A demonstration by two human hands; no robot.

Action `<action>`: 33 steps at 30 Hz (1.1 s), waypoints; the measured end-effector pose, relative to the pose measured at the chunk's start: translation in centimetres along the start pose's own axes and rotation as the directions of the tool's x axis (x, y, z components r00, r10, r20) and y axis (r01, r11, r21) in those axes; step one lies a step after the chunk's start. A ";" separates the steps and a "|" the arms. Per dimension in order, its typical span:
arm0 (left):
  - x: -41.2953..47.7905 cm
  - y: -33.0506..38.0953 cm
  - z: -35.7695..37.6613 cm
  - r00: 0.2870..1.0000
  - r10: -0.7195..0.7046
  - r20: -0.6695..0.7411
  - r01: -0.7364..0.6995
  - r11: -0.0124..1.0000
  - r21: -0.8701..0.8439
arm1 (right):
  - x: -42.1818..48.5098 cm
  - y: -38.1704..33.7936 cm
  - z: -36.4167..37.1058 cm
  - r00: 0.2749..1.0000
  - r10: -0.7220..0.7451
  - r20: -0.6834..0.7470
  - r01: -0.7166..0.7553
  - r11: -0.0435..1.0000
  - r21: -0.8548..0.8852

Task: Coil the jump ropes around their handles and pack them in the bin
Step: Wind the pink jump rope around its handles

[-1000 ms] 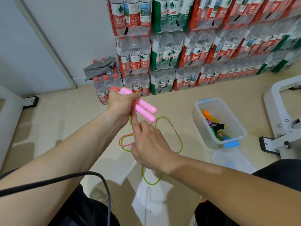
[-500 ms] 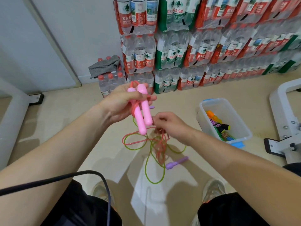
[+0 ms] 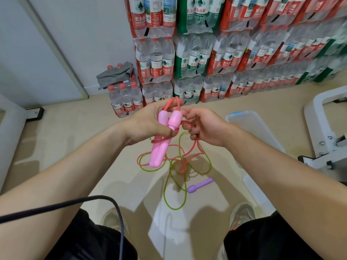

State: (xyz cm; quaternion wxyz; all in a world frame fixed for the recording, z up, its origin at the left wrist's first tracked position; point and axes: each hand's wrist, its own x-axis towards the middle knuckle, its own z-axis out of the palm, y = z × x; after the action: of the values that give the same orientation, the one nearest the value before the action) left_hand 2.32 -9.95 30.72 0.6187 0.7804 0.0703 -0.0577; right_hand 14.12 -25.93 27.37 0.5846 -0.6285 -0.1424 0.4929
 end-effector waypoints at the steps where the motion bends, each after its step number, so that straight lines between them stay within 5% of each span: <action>1: 0.0 0.0 -0.1 1.000 0.005 0.005 -0.005 1.000 -0.012 | -0.1 -0.2 -0.2 0.999 -0.014 0.042 0.014 1.000 0.006; 8: 0.0 -0.1 0.1 0.998 0.034 0.045 -0.028 0.992 -0.122 | -0.5 -0.4 -1.0 0.977 0.001 0.215 -0.021 0.996 0.091; 15: 0.2 -0.4 0.6 0.999 -0.021 -0.037 0.008 0.952 -0.305 | -0.5 0.0 -0.5 0.993 -0.047 0.110 0.048 0.999 -0.007; 21: 0.4 -0.6 1.4 0.961 -0.129 -0.244 0.077 0.974 -0.212 | -0.2 0.0 0.4 0.999 -0.033 0.009 0.034 0.996 -0.088; 25: 1.0 -1.3 1.3 0.849 -0.206 -0.487 0.164 0.978 -0.127 | 0.2 0.5 0.9 0.994 -0.109 -0.029 0.100 0.969 -0.225; 33: 1.6 -1.7 1.9 0.857 -0.138 -0.497 0.252 0.953 0.169 | 0.6 0.7 1.4 0.966 -0.229 -0.119 0.169 0.910 -0.379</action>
State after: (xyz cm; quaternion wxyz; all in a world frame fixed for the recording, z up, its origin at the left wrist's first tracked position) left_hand 3.56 -11.30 28.37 0.4789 0.8247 0.2933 0.0671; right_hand 12.98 -24.83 26.73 0.5140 -0.7462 -0.2475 0.3430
